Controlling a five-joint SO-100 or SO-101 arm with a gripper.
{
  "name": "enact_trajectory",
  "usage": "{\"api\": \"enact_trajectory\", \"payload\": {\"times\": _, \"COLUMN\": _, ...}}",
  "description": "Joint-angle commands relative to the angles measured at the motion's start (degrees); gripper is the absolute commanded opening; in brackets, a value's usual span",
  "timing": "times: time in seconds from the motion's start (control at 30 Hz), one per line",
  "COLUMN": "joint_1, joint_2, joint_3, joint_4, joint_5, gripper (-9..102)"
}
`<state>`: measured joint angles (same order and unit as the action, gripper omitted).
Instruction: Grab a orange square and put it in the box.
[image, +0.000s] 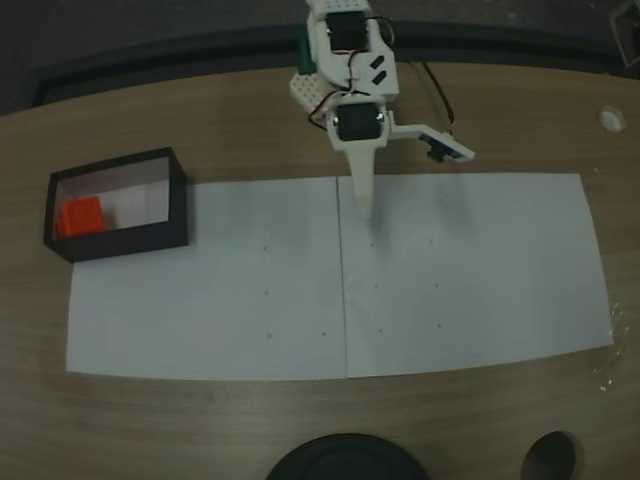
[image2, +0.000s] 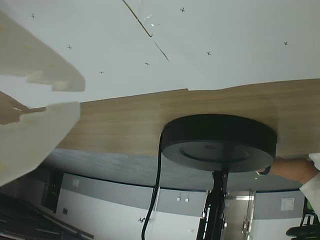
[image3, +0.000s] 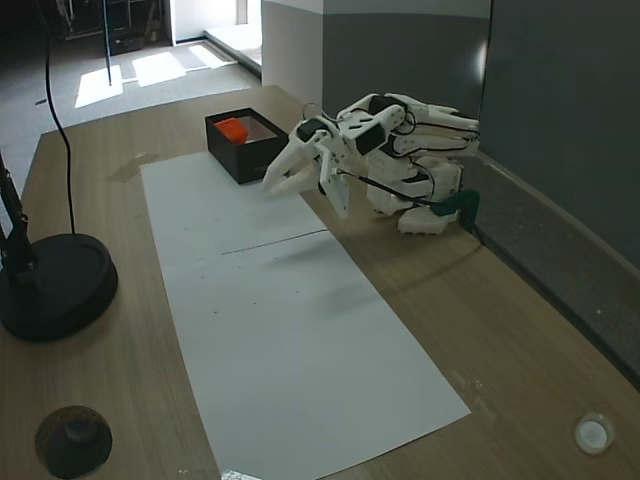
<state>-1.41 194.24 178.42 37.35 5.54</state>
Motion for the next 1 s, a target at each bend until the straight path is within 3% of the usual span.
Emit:
{"api": "enact_trajectory", "payload": {"times": 0.0, "joint_1": 0.0, "joint_2": 0.88, "joint_3": 0.35, "joint_4": 2.46, "joint_5": 0.18, "gripper": 0}}
{"api": "enact_trajectory", "payload": {"times": 0.23, "joint_1": -0.35, "joint_2": 0.88, "joint_3": -2.2, "joint_4": 16.35, "joint_5": 0.18, "gripper": 0}}
{"api": "enact_trajectory", "payload": {"times": 0.47, "joint_1": -0.35, "joint_2": 0.88, "joint_3": -7.21, "joint_4": 36.04, "joint_5": 0.18, "gripper": 0}}
{"api": "enact_trajectory", "payload": {"times": 0.97, "joint_1": 0.18, "joint_2": 0.88, "joint_3": -7.29, "joint_4": 35.68, "joint_5": 0.62, "gripper": 0}}
